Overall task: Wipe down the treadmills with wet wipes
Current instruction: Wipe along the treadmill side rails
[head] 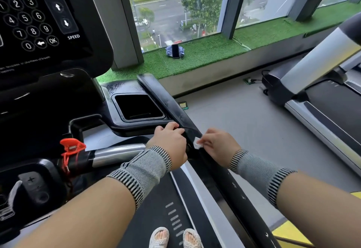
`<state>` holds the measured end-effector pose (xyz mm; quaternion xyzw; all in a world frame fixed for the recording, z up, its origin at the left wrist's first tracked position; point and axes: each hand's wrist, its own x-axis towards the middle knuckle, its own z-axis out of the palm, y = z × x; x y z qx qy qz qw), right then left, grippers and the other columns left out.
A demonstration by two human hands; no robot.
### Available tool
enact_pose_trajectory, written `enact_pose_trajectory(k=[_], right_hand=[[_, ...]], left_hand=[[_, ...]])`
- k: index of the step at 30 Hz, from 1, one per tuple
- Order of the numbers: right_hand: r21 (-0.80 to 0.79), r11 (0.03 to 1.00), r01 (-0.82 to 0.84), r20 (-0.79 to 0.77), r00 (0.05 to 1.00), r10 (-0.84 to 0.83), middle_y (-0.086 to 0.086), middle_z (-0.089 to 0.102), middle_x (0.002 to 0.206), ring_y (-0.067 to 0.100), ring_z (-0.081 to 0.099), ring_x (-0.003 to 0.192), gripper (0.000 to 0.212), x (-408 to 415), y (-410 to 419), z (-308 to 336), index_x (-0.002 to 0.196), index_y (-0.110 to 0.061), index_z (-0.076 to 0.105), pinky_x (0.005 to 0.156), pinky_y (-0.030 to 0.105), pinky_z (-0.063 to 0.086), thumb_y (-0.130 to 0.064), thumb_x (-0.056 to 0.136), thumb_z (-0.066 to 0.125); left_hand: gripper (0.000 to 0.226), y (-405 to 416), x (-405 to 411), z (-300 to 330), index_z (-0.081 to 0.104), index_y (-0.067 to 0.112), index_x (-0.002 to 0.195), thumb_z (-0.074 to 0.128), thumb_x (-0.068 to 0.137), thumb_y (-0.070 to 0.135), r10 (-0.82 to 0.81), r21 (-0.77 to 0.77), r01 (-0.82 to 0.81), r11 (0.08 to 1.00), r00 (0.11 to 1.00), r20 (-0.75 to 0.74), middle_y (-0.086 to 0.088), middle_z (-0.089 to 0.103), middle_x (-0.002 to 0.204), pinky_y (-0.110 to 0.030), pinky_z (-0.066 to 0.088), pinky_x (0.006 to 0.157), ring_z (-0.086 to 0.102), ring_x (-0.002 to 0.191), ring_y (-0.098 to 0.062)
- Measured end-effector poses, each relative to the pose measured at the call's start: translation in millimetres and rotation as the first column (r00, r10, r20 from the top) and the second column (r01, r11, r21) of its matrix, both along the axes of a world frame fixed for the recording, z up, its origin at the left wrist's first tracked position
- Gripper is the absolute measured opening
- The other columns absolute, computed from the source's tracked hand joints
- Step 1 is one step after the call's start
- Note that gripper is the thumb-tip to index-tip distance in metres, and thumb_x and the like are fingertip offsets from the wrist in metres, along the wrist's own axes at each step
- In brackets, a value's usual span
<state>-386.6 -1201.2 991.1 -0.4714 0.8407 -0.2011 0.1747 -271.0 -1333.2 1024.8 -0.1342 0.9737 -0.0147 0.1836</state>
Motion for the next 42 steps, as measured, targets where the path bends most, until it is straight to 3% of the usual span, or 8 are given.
enact_pose_trajectory(k=[7,12,19,23,29,34,38,42], right_hand=[[-0.067,0.997,0.03,0.004,1.0,-0.03,0.009,0.061,0.101,0.028,0.06,0.09,0.019,-1,-38,0,0.097,-0.013,0.074,0.083,0.033,0.046,-0.01,0.088,0.058],[-0.059,0.998,0.019,0.026,1.0,-0.017,0.007,0.064,0.094,0.028,0.063,0.082,0.016,-3,-4,-3,0.091,-0.012,0.075,0.075,0.019,0.039,-0.005,0.084,0.063],[-0.033,0.999,-0.003,0.0,1.0,0.003,0.008,0.06,0.101,0.027,0.06,0.088,0.019,-4,-25,-2,0.097,-0.012,0.073,0.083,0.032,0.046,-0.007,0.087,0.058],[-0.007,1.0,0.0,0.04,0.999,0.0,0.0,0.059,0.092,0.026,0.062,0.086,0.018,-7,7,2,0.091,-0.011,0.074,0.081,0.025,0.044,-0.002,0.084,0.061],[-0.081,0.988,0.132,0.056,0.99,-0.128,0.009,0.062,0.097,0.024,0.06,0.087,0.019,-8,-38,-1,0.093,-0.012,0.074,0.075,0.016,0.036,-0.005,0.086,0.058],[0.014,0.99,0.138,0.085,0.987,-0.139,-0.008,0.053,0.082,0.011,0.052,0.074,0.018,-5,7,1,0.094,-0.013,0.073,0.07,0.01,0.029,-0.005,0.087,0.058],[0.001,0.985,0.175,0.038,0.984,-0.175,0.003,0.065,0.097,0.02,0.059,0.092,0.017,-11,-24,-2,0.096,-0.015,0.073,0.072,0.014,0.029,-0.011,0.088,0.059],[0.029,0.979,0.2,0.062,0.978,-0.201,0.003,0.065,0.095,0.02,0.059,0.091,0.016,-7,-7,-2,0.094,-0.016,0.073,0.075,0.016,0.035,-0.01,0.087,0.06]], left_hand=[[0.042,0,-1,0,0.06,0.019,0.123,0.045,0.09,0.041,0.004,0.014,-0.004,1.0,1.0,0.0,0.007,0.038,0.145,-0.043,0.028,0.102,0.017,0.139,-0.02],[0.042,-2,-2,0,0.058,0.02,0.125,0.044,0.091,0.042,-0.002,0.012,0.002,1.0,1.0,0.003,0.004,0.035,0.149,-0.044,0.028,0.103,0.016,0.141,-0.021],[0.046,-1,0,-2,0.057,0.021,0.127,0.045,0.09,0.044,-0.02,0.01,0.02,1.0,1.0,-0.017,0.006,0.037,0.147,-0.043,0.027,0.104,0.017,0.14,-0.021],[0.042,-1,3,1,0.057,0.024,0.126,0.045,0.09,0.042,-0.035,0.021,0.036,0.999,0.999,-0.039,0.004,0.035,0.149,-0.045,0.028,0.105,0.017,0.141,-0.022],[0.043,1,3,2,0.057,0.026,0.127,0.046,0.089,0.043,-0.037,0.021,0.038,0.999,0.998,-0.059,0.005,0.038,0.146,-0.044,0.027,0.104,0.019,0.139,-0.021],[0.042,0,2,1,0.057,0.027,0.127,0.045,0.09,0.043,-0.031,0.032,0.033,0.999,0.998,-0.059,0.005,0.035,0.149,-0.045,0.027,0.105,0.018,0.14,-0.021],[0.043,0,2,2,0.058,0.027,0.126,0.045,0.089,0.044,-0.034,0.03,0.035,0.999,0.998,-0.053,0.005,0.036,0.148,-0.045,0.027,0.105,0.019,0.14,-0.021],[0.045,0,2,2,0.056,0.027,0.129,0.045,0.089,0.045,-0.044,0.026,0.046,0.999,0.998,-0.047,0.005,0.036,0.148,-0.045,0.027,0.105,0.018,0.14,-0.021]])
